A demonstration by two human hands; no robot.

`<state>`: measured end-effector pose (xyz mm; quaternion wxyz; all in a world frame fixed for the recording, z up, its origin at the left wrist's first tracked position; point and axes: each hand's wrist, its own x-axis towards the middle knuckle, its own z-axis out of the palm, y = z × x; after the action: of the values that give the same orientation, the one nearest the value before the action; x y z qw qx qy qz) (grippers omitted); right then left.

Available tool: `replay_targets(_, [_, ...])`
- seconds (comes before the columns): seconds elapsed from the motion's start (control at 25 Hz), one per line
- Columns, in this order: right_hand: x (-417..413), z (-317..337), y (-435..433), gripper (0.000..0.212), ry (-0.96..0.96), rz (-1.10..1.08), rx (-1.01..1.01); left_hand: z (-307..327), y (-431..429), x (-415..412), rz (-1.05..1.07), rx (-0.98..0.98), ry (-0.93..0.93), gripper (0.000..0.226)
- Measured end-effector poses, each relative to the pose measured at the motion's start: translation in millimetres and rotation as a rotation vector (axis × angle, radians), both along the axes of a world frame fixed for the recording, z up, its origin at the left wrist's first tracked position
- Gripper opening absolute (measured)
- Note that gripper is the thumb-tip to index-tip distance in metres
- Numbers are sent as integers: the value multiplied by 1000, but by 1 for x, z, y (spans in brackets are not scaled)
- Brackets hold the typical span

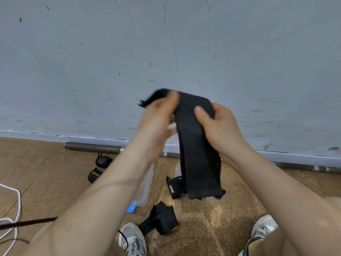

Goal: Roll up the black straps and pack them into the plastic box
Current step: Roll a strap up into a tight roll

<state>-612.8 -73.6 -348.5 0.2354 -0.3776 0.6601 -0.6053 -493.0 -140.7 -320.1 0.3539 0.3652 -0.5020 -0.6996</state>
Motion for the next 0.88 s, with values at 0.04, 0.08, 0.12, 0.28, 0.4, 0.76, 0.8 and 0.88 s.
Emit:
replay_targets(0.04, [-3,3,-4,20,-109,-81,-14,-10,17,-8,-73,-75,-121,27])
replay_targets(0.08, [-8,7,-7,22,-214,-125,21,-22,30,-15,-122,-128,-203,28])
replay_targets(0.12, [-13,11,-7,23,-307,-117,85,-34,37,-20,-127,-165,-247,25])
replay_targets(0.28, [-6,19,7,16,-155,341,350,-38,15,-17,84,-58,-86,18])
replay_targets(0.4, [-4,13,15,32,193,557,486,-21,-10,-5,199,31,-1,20])
replay_targets(0.76, [-16,21,14,32,-94,493,278,-24,4,1,45,-117,-191,17])
replay_targets(0.8, [-21,28,17,38,50,556,353,-22,0,4,65,-98,-173,17])
replay_targets(0.88, [-27,36,20,42,341,560,421,-19,-6,8,53,-45,-140,17])
